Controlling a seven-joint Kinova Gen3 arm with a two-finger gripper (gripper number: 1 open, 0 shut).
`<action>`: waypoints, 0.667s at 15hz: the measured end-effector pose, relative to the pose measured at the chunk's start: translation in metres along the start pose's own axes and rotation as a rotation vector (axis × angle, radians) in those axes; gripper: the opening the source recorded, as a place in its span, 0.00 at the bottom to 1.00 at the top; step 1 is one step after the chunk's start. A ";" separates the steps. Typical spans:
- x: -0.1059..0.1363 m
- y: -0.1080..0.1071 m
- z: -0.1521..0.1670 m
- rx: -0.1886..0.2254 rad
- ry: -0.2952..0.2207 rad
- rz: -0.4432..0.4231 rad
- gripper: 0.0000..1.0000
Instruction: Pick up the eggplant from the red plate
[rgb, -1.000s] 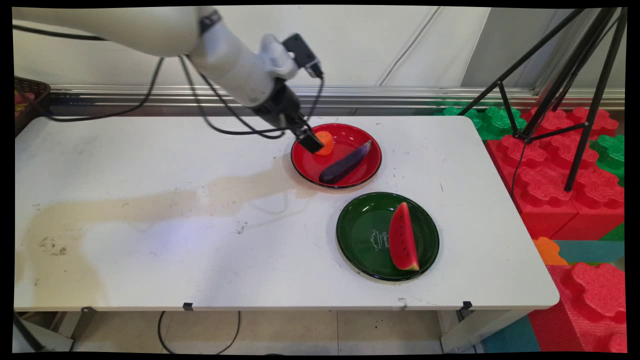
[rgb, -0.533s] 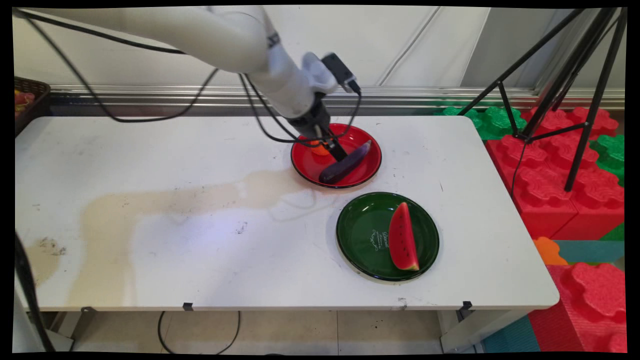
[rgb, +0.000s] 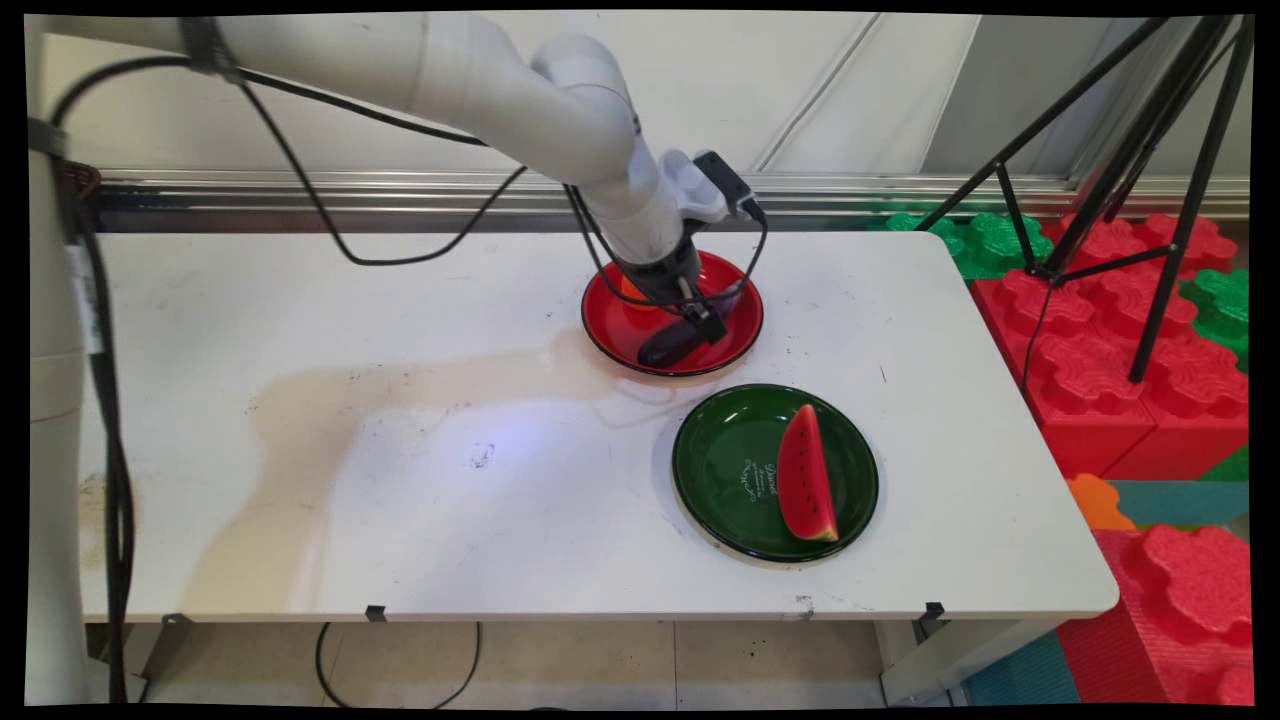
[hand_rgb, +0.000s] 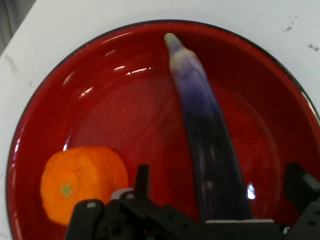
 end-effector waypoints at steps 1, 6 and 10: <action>0.003 0.001 0.008 -0.001 -0.007 -0.006 1.00; 0.010 0.003 0.032 -0.006 -0.026 -0.031 1.00; 0.013 0.007 0.042 -0.006 -0.035 -0.050 0.00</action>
